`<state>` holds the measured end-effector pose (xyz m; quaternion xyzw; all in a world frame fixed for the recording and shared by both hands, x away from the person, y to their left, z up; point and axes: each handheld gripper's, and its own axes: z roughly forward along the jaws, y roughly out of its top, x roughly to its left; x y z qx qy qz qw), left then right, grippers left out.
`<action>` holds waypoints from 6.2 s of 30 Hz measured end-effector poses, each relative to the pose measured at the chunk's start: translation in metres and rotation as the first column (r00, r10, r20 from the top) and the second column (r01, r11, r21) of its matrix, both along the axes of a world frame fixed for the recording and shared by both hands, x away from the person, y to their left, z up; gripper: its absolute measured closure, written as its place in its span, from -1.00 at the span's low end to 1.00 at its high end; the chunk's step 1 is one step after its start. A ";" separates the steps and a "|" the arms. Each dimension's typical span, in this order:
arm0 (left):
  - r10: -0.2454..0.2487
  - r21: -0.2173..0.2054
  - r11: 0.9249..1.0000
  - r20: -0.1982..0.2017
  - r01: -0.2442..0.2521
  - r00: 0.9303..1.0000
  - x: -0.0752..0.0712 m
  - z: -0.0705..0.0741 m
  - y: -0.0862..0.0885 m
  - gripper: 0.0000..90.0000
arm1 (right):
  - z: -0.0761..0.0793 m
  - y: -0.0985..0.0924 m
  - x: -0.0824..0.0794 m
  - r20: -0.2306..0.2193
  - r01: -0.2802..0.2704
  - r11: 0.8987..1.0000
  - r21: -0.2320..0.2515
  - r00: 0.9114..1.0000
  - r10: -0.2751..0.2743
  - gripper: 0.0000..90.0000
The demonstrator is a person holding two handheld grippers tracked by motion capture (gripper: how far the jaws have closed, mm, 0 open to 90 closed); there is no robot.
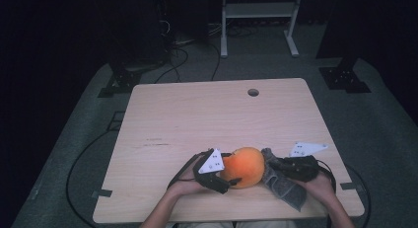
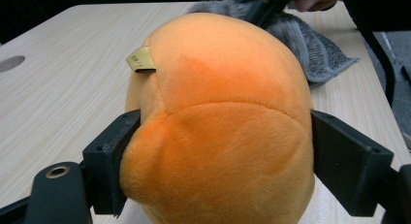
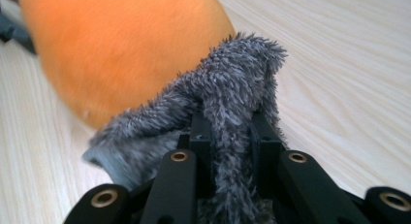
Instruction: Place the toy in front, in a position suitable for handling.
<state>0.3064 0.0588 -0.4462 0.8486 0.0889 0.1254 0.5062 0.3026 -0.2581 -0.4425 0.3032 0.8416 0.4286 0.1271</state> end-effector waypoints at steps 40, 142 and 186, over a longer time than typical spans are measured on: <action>0.098 -0.012 0.995 -0.133 -0.100 0.986 0.004 0.003 -0.016 -0.65 | 0.030 0.040 -0.027 0.230 -0.128 0.992 0.001 0.965 0.124 0.68; 0.055 -0.004 0.998 -0.049 -0.056 0.997 -0.011 0.018 -0.024 -0.49 | 0.041 0.022 -0.024 0.137 -0.095 0.991 0.097 0.987 0.082 0.69; 0.005 0.015 1.000 -0.094 -0.004 0.996 -0.012 0.019 -0.027 -0.35 | 0.057 0.038 -0.036 0.148 -0.192 0.981 0.022 0.971 0.187 0.67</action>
